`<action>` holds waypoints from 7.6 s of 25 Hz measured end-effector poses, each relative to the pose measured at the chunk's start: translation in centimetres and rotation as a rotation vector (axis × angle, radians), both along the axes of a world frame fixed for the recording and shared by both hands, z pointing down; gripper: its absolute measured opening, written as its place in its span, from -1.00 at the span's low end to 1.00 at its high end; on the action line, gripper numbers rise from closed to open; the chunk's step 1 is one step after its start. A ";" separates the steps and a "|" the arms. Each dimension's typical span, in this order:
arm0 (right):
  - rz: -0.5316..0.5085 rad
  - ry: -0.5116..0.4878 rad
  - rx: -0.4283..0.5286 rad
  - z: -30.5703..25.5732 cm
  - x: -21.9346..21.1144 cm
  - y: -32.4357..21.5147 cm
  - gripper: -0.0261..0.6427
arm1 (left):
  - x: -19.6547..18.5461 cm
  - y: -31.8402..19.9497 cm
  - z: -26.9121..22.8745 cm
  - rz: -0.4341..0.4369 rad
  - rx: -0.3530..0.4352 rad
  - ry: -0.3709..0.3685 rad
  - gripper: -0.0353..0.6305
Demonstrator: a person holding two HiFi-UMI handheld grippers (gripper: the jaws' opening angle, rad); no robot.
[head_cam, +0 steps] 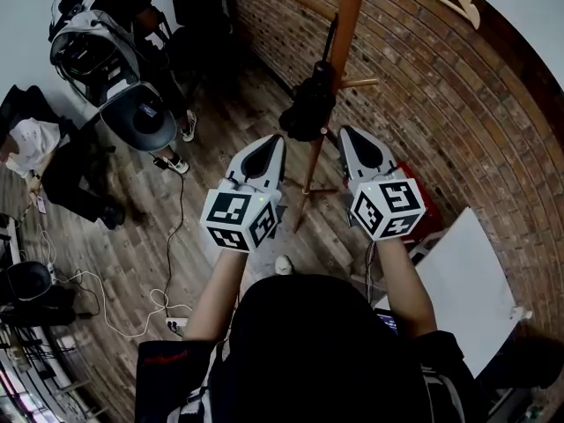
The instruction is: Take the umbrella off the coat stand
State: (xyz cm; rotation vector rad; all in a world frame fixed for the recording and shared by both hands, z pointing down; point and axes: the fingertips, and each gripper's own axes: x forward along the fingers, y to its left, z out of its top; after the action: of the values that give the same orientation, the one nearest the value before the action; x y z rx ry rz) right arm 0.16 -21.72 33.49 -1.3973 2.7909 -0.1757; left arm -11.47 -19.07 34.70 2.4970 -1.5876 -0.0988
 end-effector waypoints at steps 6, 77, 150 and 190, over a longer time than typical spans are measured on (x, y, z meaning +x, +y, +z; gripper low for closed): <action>0.064 0.005 -0.013 0.7 -0.8 -1.6 -0.84 | -0.9 -1.9 1.3 0.071 -0.026 0.033 -0.84; 0.076 0.040 -0.115 5.8 4.8 -9.5 -0.84 | 7.0 -13.7 6.6 0.201 -0.099 -0.086 0.46; 0.019 0.004 -0.119 4.9 3.7 -10.6 -0.84 | 6.4 -14.0 3.7 0.134 -0.088 -0.167 -0.09; -0.134 0.005 -0.073 3.1 -2.8 -10.6 -0.84 | 0.3 -12.8 0.5 -0.004 -0.042 -0.110 -0.09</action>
State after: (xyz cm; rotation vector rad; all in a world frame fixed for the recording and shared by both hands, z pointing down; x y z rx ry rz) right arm -2.61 -32.35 36.60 -1.2255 2.9114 -0.2792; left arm -11.12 -31.84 35.23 2.5066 -1.6187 0.0725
